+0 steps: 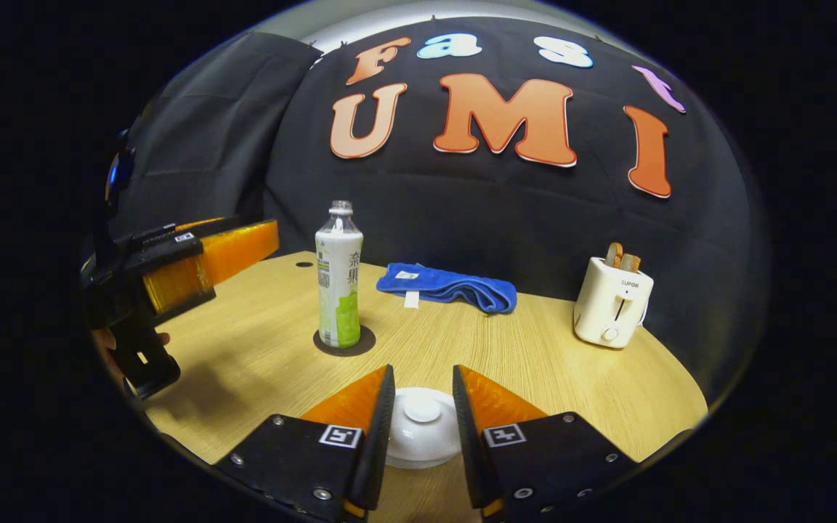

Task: Open the teacup lid with one hand, grasp the water bottle and pour water into the teacup with the other hand; after pouring, place the water bottle on the coaster and then close the teacup lid.

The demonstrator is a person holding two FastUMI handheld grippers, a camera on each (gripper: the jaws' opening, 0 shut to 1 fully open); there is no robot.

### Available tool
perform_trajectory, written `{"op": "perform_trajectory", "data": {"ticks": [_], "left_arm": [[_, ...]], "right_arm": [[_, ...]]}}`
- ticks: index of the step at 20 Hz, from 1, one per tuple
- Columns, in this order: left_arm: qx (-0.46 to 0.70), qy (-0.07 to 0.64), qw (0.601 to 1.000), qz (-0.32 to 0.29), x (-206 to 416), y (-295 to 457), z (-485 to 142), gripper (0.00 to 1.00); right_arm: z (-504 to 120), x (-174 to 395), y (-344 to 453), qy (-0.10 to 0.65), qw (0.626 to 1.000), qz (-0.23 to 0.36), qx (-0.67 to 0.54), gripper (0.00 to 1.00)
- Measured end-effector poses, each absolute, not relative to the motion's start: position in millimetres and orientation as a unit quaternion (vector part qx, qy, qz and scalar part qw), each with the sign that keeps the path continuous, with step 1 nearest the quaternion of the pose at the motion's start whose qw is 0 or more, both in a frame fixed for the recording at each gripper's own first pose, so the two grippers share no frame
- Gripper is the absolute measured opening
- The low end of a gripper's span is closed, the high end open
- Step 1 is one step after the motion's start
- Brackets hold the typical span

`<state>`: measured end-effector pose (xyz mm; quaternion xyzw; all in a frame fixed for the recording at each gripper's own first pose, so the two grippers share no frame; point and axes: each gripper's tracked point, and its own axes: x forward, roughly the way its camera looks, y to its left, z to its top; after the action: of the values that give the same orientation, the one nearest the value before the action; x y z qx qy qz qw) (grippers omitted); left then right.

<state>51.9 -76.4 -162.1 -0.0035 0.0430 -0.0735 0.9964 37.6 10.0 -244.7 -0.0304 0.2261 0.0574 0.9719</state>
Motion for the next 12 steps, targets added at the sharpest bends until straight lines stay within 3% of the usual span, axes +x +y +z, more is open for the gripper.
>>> {"op": "perform_trajectory", "data": {"ticks": [3, 8, 12], "left_arm": [[-0.019, 0.054, 0.995, -0.079, 46, -75, -158, 0.97], [-0.038, 0.080, 0.994, -0.069, 37, -55, -157, 1.00], [-0.025, 0.083, 0.994, -0.064, 26, -39, -150, 1.00]], "right_arm": [[-218, 38, 0, 0.200, 0.979, 0.043, -0.014, 0.57], [-175, 30, -20, 0.166, 0.985, 0.018, -0.041, 0.59], [-133, 27, -35, 0.117, 0.991, -0.019, -0.060, 0.73]]}}
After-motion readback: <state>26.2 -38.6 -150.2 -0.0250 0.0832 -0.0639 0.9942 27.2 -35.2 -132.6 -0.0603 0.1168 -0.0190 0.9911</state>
